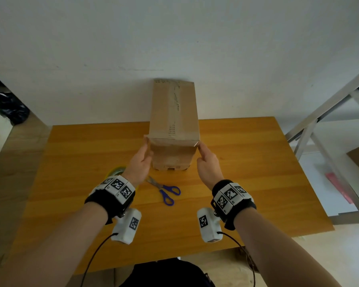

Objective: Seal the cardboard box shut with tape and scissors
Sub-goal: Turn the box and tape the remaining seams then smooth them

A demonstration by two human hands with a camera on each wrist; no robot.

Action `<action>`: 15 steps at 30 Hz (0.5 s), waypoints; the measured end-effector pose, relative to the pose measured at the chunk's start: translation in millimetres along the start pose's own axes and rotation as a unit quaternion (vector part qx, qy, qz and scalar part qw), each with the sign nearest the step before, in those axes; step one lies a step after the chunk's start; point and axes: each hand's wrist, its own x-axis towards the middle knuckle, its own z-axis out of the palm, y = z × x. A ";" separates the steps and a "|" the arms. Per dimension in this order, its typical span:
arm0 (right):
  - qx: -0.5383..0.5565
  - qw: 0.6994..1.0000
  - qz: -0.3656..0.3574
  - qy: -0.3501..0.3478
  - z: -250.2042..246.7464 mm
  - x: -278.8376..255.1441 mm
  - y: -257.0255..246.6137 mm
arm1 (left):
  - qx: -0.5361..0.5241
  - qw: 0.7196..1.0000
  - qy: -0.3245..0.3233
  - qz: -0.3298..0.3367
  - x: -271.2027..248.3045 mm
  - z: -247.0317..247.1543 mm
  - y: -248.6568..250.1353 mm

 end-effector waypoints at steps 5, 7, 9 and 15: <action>-0.083 0.988 -0.113 0.067 -23.3 9.6 -1.9 | 0.163 0.978 0.041 0.121 9.8 -23.7 5.7; -0.147 0.974 -0.164 0.043 -27.6 22.0 -1.4 | 0.260 0.951 0.026 0.166 19.0 -25.4 10.1; -0.211 0.957 -0.199 0.001 -29.4 31.4 -1.9 | 0.330 0.924 0.007 0.191 27.1 -24.8 14.7; -0.295 0.912 -0.283 0.007 -26.6 44.4 4.2 | 0.355 0.910 0.018 0.213 40.5 -23.5 5.0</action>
